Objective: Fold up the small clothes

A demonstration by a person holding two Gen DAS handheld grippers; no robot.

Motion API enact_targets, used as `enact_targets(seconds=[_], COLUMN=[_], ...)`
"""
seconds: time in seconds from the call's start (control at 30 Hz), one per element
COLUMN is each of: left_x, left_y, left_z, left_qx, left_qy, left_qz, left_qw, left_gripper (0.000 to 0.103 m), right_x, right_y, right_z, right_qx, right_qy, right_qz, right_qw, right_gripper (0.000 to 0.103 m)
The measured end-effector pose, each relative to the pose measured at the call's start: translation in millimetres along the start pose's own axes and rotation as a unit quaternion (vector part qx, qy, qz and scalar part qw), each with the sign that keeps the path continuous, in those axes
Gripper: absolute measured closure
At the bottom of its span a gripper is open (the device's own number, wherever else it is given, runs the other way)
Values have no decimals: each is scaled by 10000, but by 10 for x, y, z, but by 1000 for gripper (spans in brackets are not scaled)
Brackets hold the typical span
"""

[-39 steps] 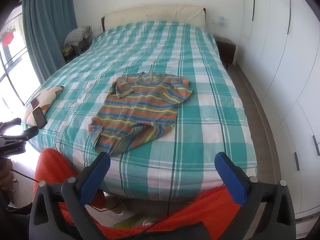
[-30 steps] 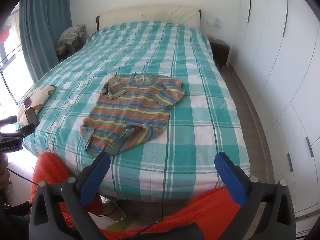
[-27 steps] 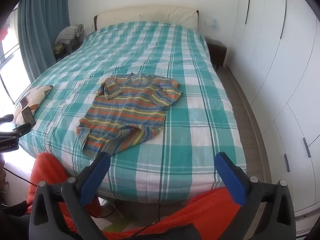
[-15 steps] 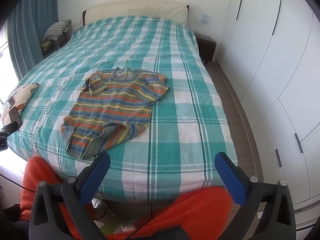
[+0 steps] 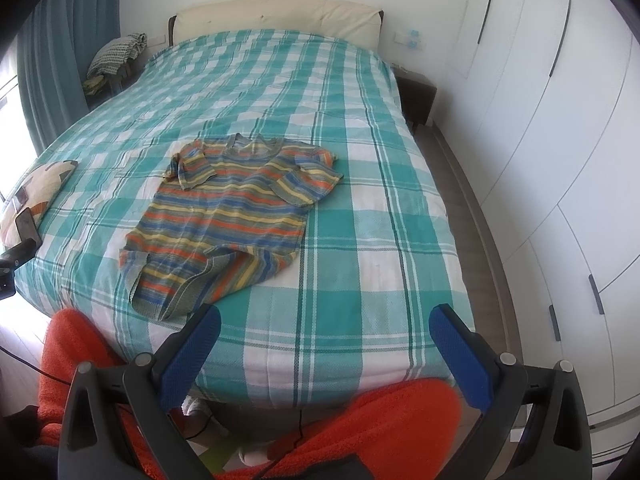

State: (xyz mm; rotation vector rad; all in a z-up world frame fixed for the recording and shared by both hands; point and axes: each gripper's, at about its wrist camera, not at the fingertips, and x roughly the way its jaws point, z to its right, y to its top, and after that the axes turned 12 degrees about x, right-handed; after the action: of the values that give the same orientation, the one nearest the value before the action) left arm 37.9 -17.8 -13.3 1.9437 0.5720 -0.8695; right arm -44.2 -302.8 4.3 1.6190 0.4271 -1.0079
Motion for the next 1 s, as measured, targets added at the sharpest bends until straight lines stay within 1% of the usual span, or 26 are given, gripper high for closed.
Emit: enact_targets(seconds=[0.5,1.0], left_x=[78,122], left_y=[-50,-105], left_z=[-40,-18], left_qx=[-57,-63], left_qy=[-29,-42], left_qz=[-104,-197], left_qw=[9999,9998], left_gripper=[0,0], right_x=[35,54], right_y=[33,28], right_z=[-135,-165], right_qx=[-191,-210], right_qy=[21,9], right_qz=[-51,-75], right_qw=[9998,9998], right_gripper=[0,0])
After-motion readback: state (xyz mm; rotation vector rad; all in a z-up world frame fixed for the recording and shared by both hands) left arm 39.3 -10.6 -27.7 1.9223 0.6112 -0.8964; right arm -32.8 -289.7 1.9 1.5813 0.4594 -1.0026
